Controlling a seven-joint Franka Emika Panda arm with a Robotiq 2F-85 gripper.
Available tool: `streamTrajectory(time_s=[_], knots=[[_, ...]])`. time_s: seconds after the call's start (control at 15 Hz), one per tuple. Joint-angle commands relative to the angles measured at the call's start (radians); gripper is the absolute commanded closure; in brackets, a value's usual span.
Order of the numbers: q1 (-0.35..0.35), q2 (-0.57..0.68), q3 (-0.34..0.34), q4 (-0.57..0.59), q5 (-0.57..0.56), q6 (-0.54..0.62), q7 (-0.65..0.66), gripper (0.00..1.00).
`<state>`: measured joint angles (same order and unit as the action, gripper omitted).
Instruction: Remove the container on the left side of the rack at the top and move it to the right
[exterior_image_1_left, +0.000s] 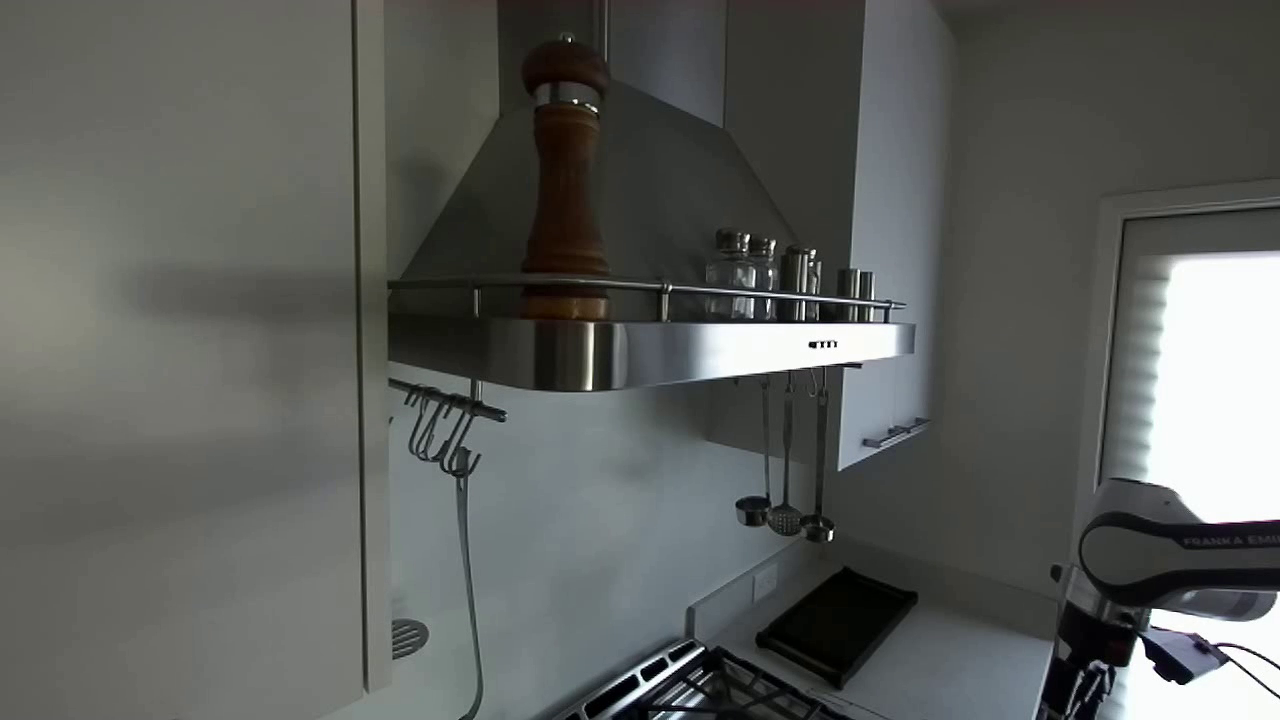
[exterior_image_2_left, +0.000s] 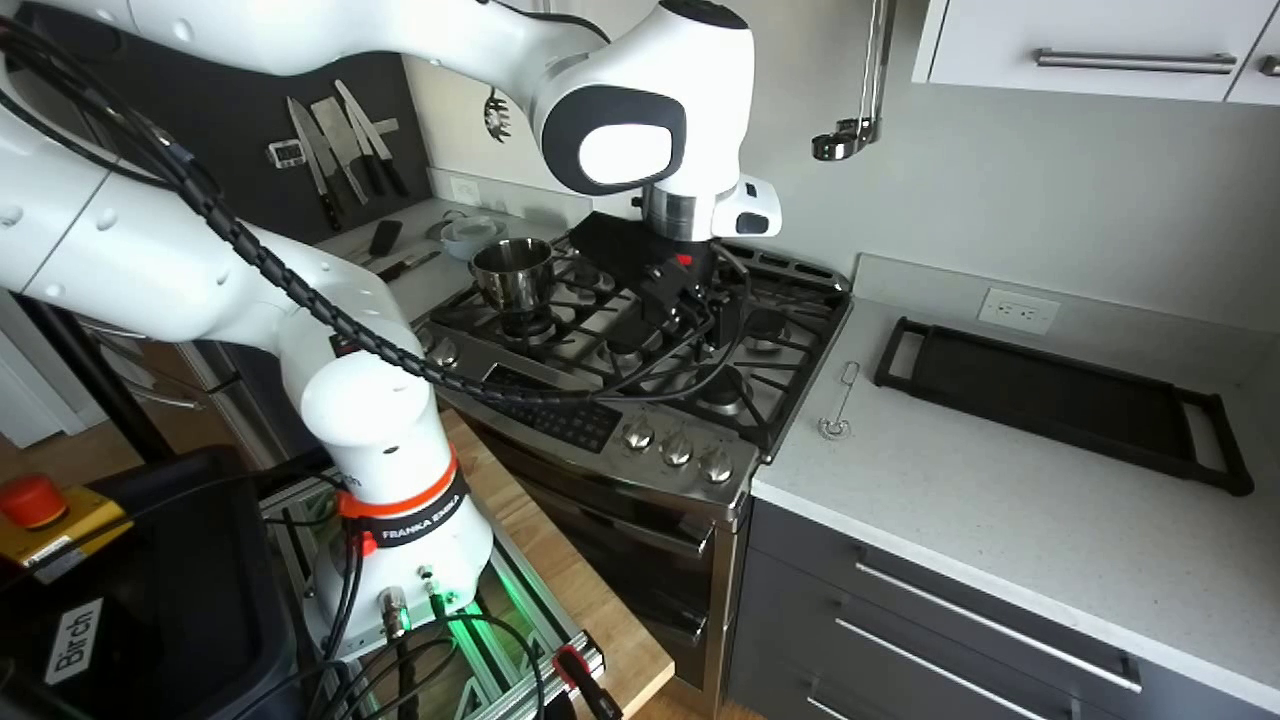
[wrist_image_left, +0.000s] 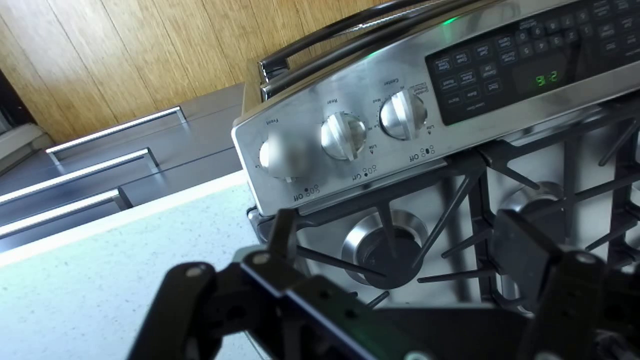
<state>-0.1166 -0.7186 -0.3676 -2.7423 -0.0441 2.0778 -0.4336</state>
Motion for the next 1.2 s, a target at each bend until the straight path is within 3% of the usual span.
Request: streamTrajectory(time_s=[0.0, 0.8, 1.13], knots=[[-0.012, 0.003, 0.012, 0.001, 0.01, -0.002, -0.007, 0.0], [-0.007, 0.002, 0.039, 0.009, 0.007, -0.002, -0.004, 0.0], [0.011, -0.107, 0.147, 0.039, -0.029, -0.016, 0.026, 0.0]])
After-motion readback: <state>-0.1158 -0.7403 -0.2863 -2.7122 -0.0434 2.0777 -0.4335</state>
